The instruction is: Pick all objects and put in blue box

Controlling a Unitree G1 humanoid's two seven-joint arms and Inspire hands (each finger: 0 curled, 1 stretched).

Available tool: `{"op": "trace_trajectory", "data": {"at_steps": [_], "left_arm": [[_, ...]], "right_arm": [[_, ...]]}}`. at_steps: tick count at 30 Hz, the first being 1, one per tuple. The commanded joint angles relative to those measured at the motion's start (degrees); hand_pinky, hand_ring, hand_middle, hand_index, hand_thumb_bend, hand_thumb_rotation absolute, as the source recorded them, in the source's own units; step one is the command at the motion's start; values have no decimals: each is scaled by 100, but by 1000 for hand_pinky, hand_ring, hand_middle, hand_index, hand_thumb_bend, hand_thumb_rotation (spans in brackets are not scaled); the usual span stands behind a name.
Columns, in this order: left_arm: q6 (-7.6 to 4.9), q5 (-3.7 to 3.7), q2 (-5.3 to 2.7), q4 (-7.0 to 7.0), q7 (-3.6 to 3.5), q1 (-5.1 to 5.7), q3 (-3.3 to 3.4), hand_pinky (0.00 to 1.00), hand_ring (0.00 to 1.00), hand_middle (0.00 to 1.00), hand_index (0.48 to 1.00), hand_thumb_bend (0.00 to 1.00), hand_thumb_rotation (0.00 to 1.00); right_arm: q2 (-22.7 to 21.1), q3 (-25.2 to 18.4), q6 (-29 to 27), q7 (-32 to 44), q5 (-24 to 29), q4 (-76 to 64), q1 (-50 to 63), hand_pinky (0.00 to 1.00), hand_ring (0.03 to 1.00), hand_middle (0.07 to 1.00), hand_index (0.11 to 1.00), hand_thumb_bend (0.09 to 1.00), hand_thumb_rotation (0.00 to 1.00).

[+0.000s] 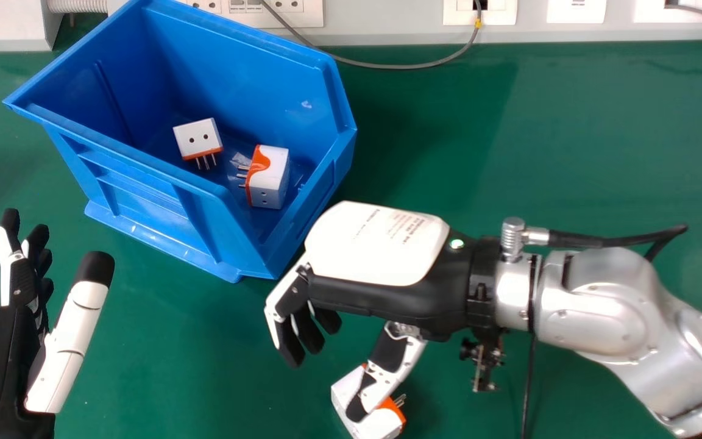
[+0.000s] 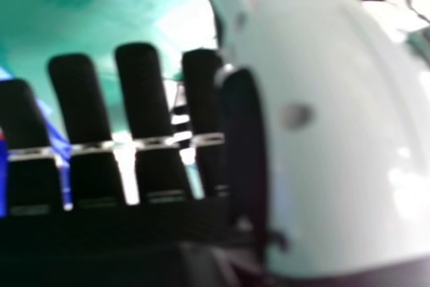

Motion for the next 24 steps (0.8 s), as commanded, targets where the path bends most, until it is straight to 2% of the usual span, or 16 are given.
{"op": "trace_trajectory", "data": {"at_steps": [1, 2, 5, 8, 17, 24], "left_arm": [[-66, -25, 12, -189, 6, 46, 34, 1000, 1000, 1000, 1000, 762, 856], [-64, -22, 12, -201, 7, 53, 31, 1000, 1000, 1000, 1000, 760, 856], [-74, -29, 21, -197, 4, 58, 34, 1000, 1000, 1000, 1000, 757, 856], [-87, -60, 39, -182, -11, 68, 69, 1000, 1000, 1000, 1000, 760, 856], [-55, -80, 74, -170, -39, 62, 114, 1000, 1000, 1000, 1000, 766, 856], [-61, -127, 94, -174, -71, 86, 146, 1000, 1000, 1000, 1000, 762, 855]], "right_arm": [[-97, -173, 292, 206, 291, -364, 28, 376, 437, 492, 489, 500, 0], [-127, -215, 402, 268, 354, -457, 65, 389, 468, 523, 489, 496, 0], [-199, -342, 533, 297, 498, -654, 184, 493, 598, 644, 596, 687, 10], [-218, -489, 465, 172, 552, -754, 365, 563, 685, 722, 661, 792, 27], [-346, -693, 166, -186, 192, -839, 874, 716, 850, 860, 794, 923, 111], [-350, -669, 96, -358, -72, -830, 1054, 789, 912, 919, 857, 949, 129]]}}
